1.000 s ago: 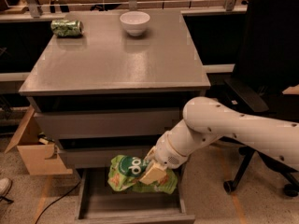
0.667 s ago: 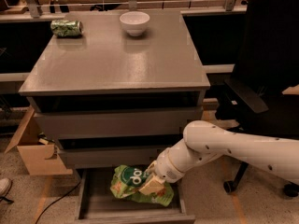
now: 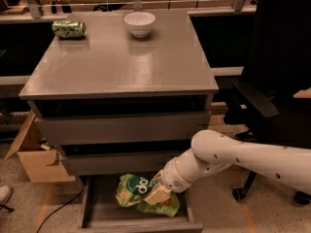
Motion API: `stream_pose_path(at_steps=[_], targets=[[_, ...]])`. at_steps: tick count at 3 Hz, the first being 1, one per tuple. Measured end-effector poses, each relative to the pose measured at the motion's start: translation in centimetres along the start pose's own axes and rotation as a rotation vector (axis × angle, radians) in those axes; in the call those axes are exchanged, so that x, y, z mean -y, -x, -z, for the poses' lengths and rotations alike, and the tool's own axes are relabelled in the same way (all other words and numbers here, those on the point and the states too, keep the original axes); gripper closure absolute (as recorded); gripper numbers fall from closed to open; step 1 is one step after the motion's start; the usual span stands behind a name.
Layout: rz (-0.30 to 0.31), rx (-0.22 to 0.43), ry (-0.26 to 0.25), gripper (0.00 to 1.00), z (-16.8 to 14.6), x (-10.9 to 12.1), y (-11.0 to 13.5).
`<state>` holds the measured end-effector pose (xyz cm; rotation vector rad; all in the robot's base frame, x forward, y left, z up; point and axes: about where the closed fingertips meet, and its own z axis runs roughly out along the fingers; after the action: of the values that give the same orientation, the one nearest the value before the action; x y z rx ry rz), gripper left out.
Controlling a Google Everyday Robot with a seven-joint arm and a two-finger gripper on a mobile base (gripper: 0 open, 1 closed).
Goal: Place green rice chip bag into bottom drawer
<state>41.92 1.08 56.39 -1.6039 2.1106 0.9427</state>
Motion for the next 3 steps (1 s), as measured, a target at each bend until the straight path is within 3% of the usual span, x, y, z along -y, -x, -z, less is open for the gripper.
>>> stream_pose_path(at_steps=[1, 3], targets=[[-0.059, 0.06, 0.025, 1.0, -5.2, 2.5, -2.2], [-0.104, 0.118, 0.042, 1.0, -13.6, 6.2, -4.6]])
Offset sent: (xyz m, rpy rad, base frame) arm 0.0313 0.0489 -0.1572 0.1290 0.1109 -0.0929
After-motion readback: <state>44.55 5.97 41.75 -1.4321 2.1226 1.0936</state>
